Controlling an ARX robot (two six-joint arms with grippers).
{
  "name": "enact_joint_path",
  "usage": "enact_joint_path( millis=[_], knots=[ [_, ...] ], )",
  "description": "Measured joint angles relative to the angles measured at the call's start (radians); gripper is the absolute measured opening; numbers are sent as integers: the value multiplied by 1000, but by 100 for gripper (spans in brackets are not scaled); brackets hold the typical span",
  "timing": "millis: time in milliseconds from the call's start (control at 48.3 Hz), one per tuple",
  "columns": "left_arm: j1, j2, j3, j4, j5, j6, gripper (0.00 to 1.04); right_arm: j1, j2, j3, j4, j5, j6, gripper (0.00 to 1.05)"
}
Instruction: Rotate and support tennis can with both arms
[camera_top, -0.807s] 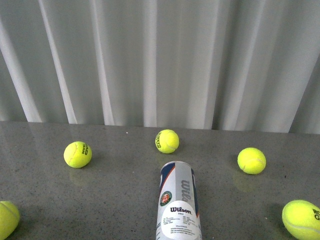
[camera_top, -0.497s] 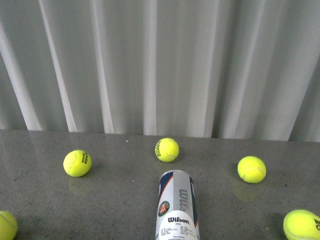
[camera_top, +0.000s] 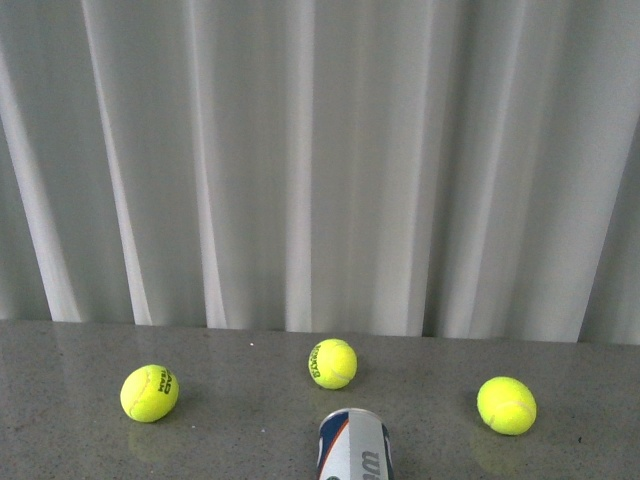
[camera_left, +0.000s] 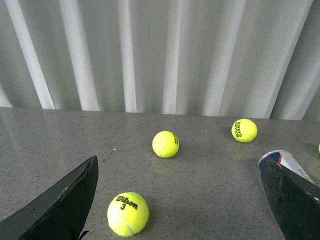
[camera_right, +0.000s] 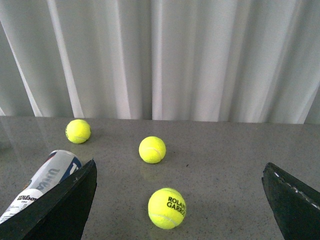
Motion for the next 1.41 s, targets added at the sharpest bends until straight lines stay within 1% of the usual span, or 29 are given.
enact_joint_path(
  millis=[559, 579, 621, 641, 683, 745, 869, 1097, 1159, 1200, 1262, 1407],
  knots=[
    [0, 0, 0, 0, 0, 0, 98, 0, 2, 0, -2, -1, 0, 98],
    [0, 0, 0, 0, 0, 0, 98, -4, 16, 11, -33, -14, 9, 98],
    [0, 0, 0, 0, 0, 0, 98, -27, 126, 86, -188, -72, 50, 98],
    [0, 0, 0, 0, 0, 0, 98, -32, 174, 107, -210, -77, 56, 98],
    [0, 0, 0, 0, 0, 0, 98, -43, 288, 143, -195, -84, 65, 98],
    [0, 0, 0, 0, 0, 0, 98, -41, 442, 192, -121, -79, 66, 98],
    [0, 0, 0, 0, 0, 0, 98, 24, 618, 250, -38, -66, 45, 98],
    [0, 0, 0, 0, 0, 0, 98, 176, 889, 350, 7, -87, 97, 98],
    [0, 0, 0, 0, 0, 0, 98, 211, 998, 412, 4, -101, 133, 98],
    [0, 0, 0, 0, 0, 0, 98, 240, 1112, 481, -11, -112, 183, 98],
    [0, 0, 0, 0, 0, 0, 98, 273, 1241, 557, 2, -106, 227, 98],
    [0, 0, 0, 0, 0, 0, 98, 314, 1440, 693, -24, -106, 302, 98]
  ],
)
